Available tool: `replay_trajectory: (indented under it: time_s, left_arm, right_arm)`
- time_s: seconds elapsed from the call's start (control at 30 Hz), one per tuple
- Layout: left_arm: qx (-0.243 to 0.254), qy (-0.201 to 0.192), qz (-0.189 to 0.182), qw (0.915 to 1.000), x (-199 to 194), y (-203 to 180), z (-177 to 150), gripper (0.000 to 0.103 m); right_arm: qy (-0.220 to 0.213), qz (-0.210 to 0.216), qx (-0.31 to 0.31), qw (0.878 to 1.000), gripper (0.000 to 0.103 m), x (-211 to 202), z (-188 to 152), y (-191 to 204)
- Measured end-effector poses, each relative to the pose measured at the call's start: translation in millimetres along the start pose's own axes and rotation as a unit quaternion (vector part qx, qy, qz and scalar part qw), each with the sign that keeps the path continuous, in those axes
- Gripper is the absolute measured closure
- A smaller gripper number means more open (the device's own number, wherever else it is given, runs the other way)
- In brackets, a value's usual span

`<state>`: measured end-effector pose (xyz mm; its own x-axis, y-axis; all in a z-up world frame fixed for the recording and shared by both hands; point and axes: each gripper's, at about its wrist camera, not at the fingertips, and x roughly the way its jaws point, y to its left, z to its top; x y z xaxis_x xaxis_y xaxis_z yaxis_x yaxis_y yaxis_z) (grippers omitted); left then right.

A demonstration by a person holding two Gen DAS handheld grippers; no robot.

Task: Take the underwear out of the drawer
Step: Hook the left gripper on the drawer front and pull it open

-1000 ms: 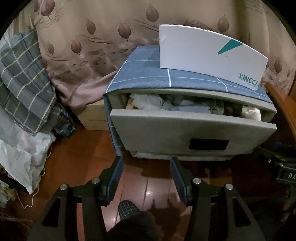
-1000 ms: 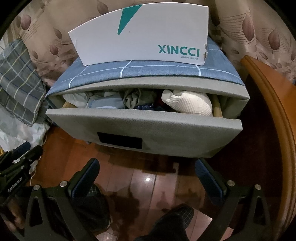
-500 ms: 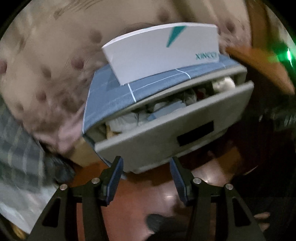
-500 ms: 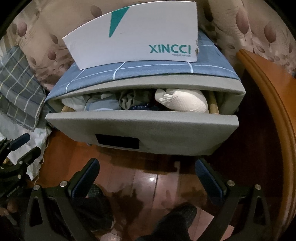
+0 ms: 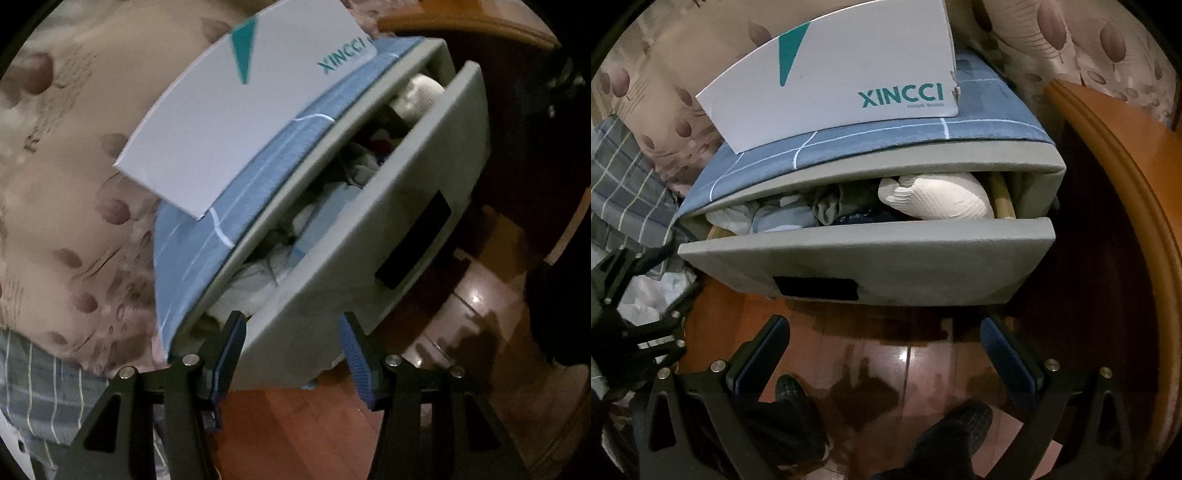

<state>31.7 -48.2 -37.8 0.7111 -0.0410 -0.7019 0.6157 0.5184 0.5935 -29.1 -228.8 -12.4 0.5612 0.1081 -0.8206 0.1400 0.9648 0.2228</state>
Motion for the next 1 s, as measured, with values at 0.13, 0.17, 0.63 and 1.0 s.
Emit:
replay_trajectory:
  time_s: [0.13,0.17,0.63,1.0]
  left_arm:
    - [0.008,-0.006,-0.005,0.9999,10.1,-0.7,6.4,0.048]
    - [0.008,-0.005,-0.007,0.9999,12.3,-1.2,7.5,0.048]
    - [0.012,0.017,-0.065,0.9976,55.6,3.0,19.9,0.036]
    - [0.000,0.012,-0.085,0.9963,46.3,-3.3,14.3,0.033]
  right_arm:
    - [0.002,0.002,0.003,1.000,0.001,0.2,-0.3,-2.5]
    - [0.003,0.004,0.005,1.000,0.001,0.4,-0.1,-3.3]
    - [0.005,0.008,0.009,1.000,0.001,1.8,1.2,-4.4]
    - [0.004,0.009,0.011,1.000,0.001,0.0,1.5,-6.0]
